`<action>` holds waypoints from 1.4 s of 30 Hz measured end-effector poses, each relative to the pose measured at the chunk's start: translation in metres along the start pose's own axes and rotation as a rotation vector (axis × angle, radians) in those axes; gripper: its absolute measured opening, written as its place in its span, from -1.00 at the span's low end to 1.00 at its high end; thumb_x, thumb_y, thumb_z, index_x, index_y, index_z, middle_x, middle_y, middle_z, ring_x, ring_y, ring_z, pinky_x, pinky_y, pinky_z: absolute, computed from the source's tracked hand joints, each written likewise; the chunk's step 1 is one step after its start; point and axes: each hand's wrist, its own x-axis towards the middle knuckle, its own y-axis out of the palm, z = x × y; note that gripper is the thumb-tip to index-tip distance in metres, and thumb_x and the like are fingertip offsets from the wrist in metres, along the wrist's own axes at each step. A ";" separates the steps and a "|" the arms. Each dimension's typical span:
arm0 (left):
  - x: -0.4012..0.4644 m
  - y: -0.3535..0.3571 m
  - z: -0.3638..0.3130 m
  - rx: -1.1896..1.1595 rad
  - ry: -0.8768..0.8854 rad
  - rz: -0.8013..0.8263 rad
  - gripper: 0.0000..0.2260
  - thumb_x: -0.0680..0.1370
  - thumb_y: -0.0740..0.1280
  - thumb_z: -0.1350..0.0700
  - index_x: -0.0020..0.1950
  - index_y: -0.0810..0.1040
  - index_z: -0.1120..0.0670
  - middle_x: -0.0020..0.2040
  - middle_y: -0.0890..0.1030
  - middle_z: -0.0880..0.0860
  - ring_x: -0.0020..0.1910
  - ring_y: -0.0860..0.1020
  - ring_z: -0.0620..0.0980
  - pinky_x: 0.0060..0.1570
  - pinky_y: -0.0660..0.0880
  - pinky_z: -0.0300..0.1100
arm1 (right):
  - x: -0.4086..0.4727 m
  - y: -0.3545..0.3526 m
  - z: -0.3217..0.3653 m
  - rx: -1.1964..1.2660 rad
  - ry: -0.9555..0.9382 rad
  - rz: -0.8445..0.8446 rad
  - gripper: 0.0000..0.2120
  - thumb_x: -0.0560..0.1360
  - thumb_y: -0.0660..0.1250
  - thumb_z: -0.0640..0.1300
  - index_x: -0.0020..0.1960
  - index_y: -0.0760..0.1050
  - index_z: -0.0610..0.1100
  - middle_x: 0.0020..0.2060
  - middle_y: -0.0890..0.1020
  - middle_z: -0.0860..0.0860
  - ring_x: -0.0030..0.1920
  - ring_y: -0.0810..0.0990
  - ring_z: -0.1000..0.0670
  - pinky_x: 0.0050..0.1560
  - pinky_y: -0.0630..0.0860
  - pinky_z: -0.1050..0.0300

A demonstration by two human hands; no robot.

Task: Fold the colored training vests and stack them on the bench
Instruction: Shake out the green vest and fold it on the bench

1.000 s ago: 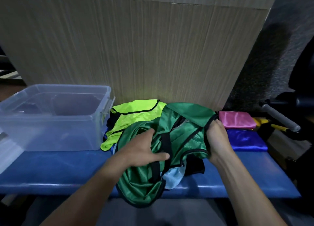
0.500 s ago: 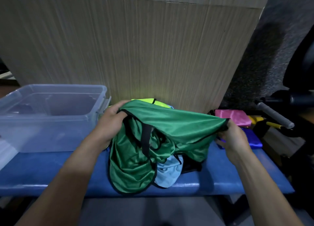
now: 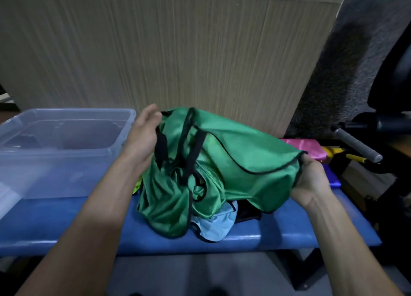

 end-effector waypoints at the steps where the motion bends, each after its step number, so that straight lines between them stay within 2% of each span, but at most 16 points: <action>1: 0.006 -0.003 0.005 0.180 0.014 -0.002 -0.58 0.70 0.23 0.07 0.57 0.32 -0.03 0.46 0.46 0.06 0.38 0.49 0.02 0.35 0.46 -0.02 | -0.002 0.003 -0.001 -0.007 -0.014 0.006 -0.64 0.68 0.07 -0.06 0.23 0.58 -0.18 0.02 0.73 -0.12 -0.07 0.74 -0.07 -0.11 0.68 0.10; 4: 0.009 -0.013 0.019 0.873 0.138 0.052 -0.44 0.66 0.31 0.04 0.62 0.19 -0.02 0.59 0.27 0.05 0.55 0.27 0.08 0.51 0.25 0.02 | 0.005 0.004 -0.009 -0.110 -0.060 -0.039 -0.71 0.64 0.20 -0.14 0.26 0.59 -0.20 0.00 0.75 -0.09 0.04 0.70 -0.11 0.06 0.62 0.02; 7: -0.009 -0.015 0.016 1.055 0.439 0.192 -0.78 0.61 0.39 0.05 0.25 0.58 -0.07 0.16 0.61 -0.03 0.10 0.60 -0.02 0.18 0.52 -0.03 | 0.012 0.000 -0.021 -0.539 -0.187 -0.105 -0.75 0.57 0.33 -0.20 0.22 0.62 -0.11 -0.04 0.74 -0.08 -0.05 0.66 -0.06 -0.06 0.56 0.04; 9: -0.026 -0.016 0.010 0.970 0.316 0.431 -0.97 0.59 0.41 -0.02 -0.03 0.63 -0.09 -0.19 0.68 -0.06 -0.22 0.64 -0.05 -0.14 0.58 -0.03 | 0.018 -0.006 -0.031 -0.951 -0.350 -0.037 -0.55 0.52 0.42 -0.23 0.39 0.51 -0.05 0.24 0.59 -0.15 0.16 0.60 -0.11 0.08 0.54 0.03; 10: -0.035 -0.014 0.006 0.978 0.200 0.569 -0.90 0.58 0.42 -0.05 -0.07 0.62 -0.06 -0.25 0.68 -0.02 -0.29 0.66 -0.02 -0.23 0.59 -0.03 | 0.021 -0.010 -0.034 -1.164 -0.425 -0.004 -0.44 0.49 0.47 -0.22 0.45 0.45 -0.02 0.32 0.50 -0.14 0.26 0.54 -0.15 0.20 0.51 0.00; 12: -0.050 -0.014 0.005 1.108 -0.075 0.813 -0.81 0.55 0.46 -0.06 -0.09 0.63 0.05 -0.26 0.70 0.02 -0.29 0.69 0.00 -0.29 0.62 -0.12 | 0.026 -0.015 -0.039 -1.500 -0.529 0.068 -0.36 0.42 0.53 -0.19 0.45 0.44 0.06 0.37 0.39 -0.08 0.33 0.45 -0.22 0.32 0.46 -0.11; 15: -0.062 -0.016 0.020 1.333 -0.376 0.972 -0.68 0.47 0.53 -0.13 -0.01 0.64 0.10 -0.06 0.72 0.09 -0.18 0.66 -0.01 -0.18 0.64 -0.14 | 0.032 -0.018 -0.048 -1.706 -0.554 0.210 -0.54 0.40 0.54 -0.13 0.26 0.58 0.13 0.27 0.47 -0.02 0.25 0.49 -0.20 0.24 0.50 -0.18; 18: -0.064 -0.019 0.040 1.669 -0.247 0.895 -0.40 0.38 0.53 -0.26 0.27 0.43 -0.01 0.27 0.50 0.04 0.19 0.51 0.05 0.19 0.53 0.02 | 0.035 -0.021 -0.059 -1.794 -0.521 0.256 -0.60 0.44 0.51 -0.10 0.25 0.59 0.10 0.18 0.56 -0.05 0.19 0.57 -0.18 0.17 0.55 -0.12; 21: -0.067 -0.024 0.053 1.771 -0.190 0.743 -0.04 0.37 0.50 -0.30 0.59 0.06 -0.03 0.47 0.21 0.04 0.46 0.24 0.16 0.36 0.36 0.13 | 0.038 -0.026 -0.069 -1.815 -0.449 0.236 -0.55 0.47 0.47 -0.09 0.35 0.53 0.04 0.18 0.58 -0.09 0.21 0.58 -0.20 0.18 0.55 -0.09; 26: -0.047 -0.041 0.068 1.753 0.059 0.443 -0.39 0.56 0.42 -0.05 0.53 0.23 -0.01 0.37 0.33 0.07 0.34 0.38 0.17 0.25 0.46 0.10 | 0.044 -0.031 -0.070 -1.704 -0.429 0.175 -0.64 0.47 0.50 -0.15 0.26 0.62 -0.04 0.17 0.62 -0.10 0.15 0.63 -0.15 0.18 0.54 0.07; 30: -0.038 -0.057 0.068 1.505 0.205 0.253 -0.92 0.64 0.30 0.10 0.04 0.54 -0.08 -0.01 0.59 -0.03 -0.01 0.58 0.07 -0.07 0.57 0.02 | 0.046 -0.034 -0.065 -1.644 -0.298 0.261 -0.59 0.39 0.52 -0.27 0.20 0.64 0.00 0.13 0.65 -0.03 0.13 0.64 -0.03 0.16 0.51 0.23; 32: -0.036 -0.062 0.064 1.357 0.249 0.200 -0.88 0.65 0.31 0.06 -0.06 0.50 -0.13 -0.13 0.61 -0.10 -0.14 0.57 -0.01 -0.17 0.55 -0.04 | 0.047 -0.036 -0.063 -1.642 -0.288 0.270 -0.60 0.37 0.52 -0.31 0.14 0.66 0.00 0.06 0.68 0.01 0.06 0.64 0.04 0.08 0.47 0.34; 34: -0.036 -0.065 0.063 1.309 0.201 0.300 -0.87 0.60 0.39 -0.04 0.11 0.50 -0.11 0.02 0.62 -0.11 -0.01 0.59 0.00 -0.04 0.56 -0.05 | 0.048 -0.036 -0.064 -1.667 -0.332 0.232 -0.68 0.39 0.51 -0.31 0.09 0.69 -0.05 -0.03 0.69 0.01 -0.02 0.63 0.06 0.00 0.44 0.39; 36: -0.038 -0.067 0.069 1.492 0.013 0.518 -0.41 0.52 0.47 -0.13 0.48 0.35 -0.05 0.36 0.47 -0.01 0.33 0.48 0.06 0.27 0.47 -0.02 | 0.047 -0.035 -0.067 -1.675 -0.400 0.165 -0.81 0.42 0.49 -0.28 0.01 0.71 -0.10 -0.07 0.73 -0.04 -0.04 0.67 -0.02 -0.02 0.48 0.30; 38: -0.037 -0.068 0.079 1.654 -0.074 0.582 -0.20 0.50 0.50 -0.08 0.62 0.14 -0.01 0.50 0.31 0.05 0.46 0.36 0.11 0.39 0.39 0.00 | 0.045 -0.033 -0.068 -1.702 -0.474 0.117 -0.94 0.46 0.47 -0.23 -0.10 0.70 -0.10 -0.12 0.74 -0.07 -0.04 0.68 -0.10 -0.04 0.52 0.16; 42: -0.026 -0.075 0.089 1.494 0.138 0.355 -0.52 0.58 0.36 0.22 0.50 0.40 0.04 0.39 0.50 0.11 0.33 0.49 0.16 0.26 0.47 -0.01 | 0.039 -0.032 -0.056 -1.593 -0.537 0.082 -0.72 0.55 0.45 -0.04 -0.32 0.53 -0.03 -0.37 0.64 -0.02 -0.22 0.65 -0.09 -0.26 0.43 0.09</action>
